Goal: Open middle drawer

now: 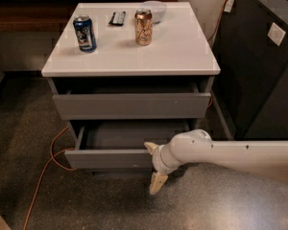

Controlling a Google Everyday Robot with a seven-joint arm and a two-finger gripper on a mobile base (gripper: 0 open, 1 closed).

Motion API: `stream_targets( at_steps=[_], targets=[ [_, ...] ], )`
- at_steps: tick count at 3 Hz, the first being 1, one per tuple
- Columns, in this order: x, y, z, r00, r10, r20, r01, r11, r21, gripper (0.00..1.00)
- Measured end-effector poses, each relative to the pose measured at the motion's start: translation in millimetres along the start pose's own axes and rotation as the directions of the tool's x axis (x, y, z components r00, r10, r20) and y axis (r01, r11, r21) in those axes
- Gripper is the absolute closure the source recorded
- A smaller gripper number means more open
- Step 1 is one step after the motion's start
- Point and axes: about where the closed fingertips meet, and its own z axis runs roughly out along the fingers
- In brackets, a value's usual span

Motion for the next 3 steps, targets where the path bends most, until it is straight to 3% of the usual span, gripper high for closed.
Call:
stream_targets(
  at_steps=[1, 2, 3],
  targets=[
    [-11.3, 4.7, -18.5, 1.000, -0.019, 0.019, 0.019, 0.9996, 0.019, 0.25],
    [-9.2, -2.9, -23.0, 0.999, -0.006, 0.050, 0.006, 1.0000, 0.000, 0.49],
    [-1.8, -31.0, -24.7, 0.997, 0.029, 0.074, -0.028, 0.9996, -0.010, 0.72]
  ],
)
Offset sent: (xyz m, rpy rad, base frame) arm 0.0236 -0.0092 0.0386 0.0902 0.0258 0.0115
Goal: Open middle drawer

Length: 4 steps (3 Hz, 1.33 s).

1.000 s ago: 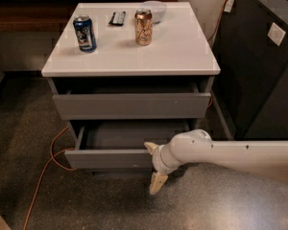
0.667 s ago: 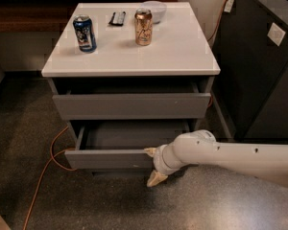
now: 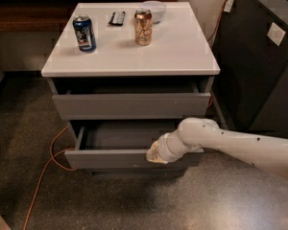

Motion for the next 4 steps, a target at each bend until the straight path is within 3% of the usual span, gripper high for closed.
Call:
stream_targets(
  at_steps=[1, 2, 3, 4],
  targets=[
    [9.8, -33.6, -0.4, 0.999, 0.042, 0.006, -0.043, 0.9991, 0.005, 0.94],
    [11.0, -48.3, -4.6, 0.999, 0.049, 0.009, -0.049, 0.9985, 0.023, 1.00],
    [16.2, -47.9, -0.2, 0.997, 0.074, 0.006, -0.074, 0.9971, 0.019, 1.00],
    [29.7, -68.8, 17.1, 0.994, 0.112, -0.005, -0.112, 0.9930, 0.038, 1.00]
  ],
)
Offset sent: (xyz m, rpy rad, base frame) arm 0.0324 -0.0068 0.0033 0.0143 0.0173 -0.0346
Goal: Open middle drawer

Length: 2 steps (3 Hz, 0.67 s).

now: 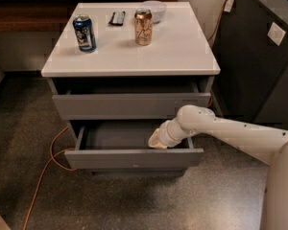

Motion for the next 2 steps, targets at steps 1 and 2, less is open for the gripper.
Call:
stream_targets(
  at_steps=[1, 2],
  targets=[
    [5.6, -18.8, 13.0, 1.000, 0.019, -0.007, -0.019, 0.9996, 0.018, 1.00],
    [11.0, -36.2, 24.4, 0.999, 0.028, -0.031, -0.026, 0.9987, 0.043, 1.00]
  ],
)
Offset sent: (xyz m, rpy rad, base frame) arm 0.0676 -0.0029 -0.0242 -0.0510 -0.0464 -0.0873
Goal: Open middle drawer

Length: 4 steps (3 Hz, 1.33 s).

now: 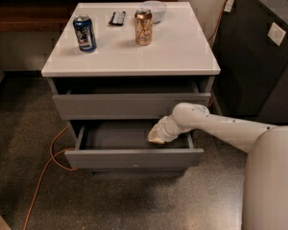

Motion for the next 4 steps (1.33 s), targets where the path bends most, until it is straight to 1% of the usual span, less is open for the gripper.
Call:
stream_targets(
  at_steps=[2, 3, 4],
  targets=[
    [8.7, -5.0, 25.4, 0.998, -0.003, -0.070, 0.005, 0.9997, 0.023, 1.00],
    [16.3, -3.5, 44.0, 0.994, -0.002, -0.105, 0.004, 0.9999, 0.015, 1.00],
    [21.9, -1.6, 53.9, 0.994, 0.005, -0.111, -0.005, 1.0000, 0.000, 1.00]
  ],
)
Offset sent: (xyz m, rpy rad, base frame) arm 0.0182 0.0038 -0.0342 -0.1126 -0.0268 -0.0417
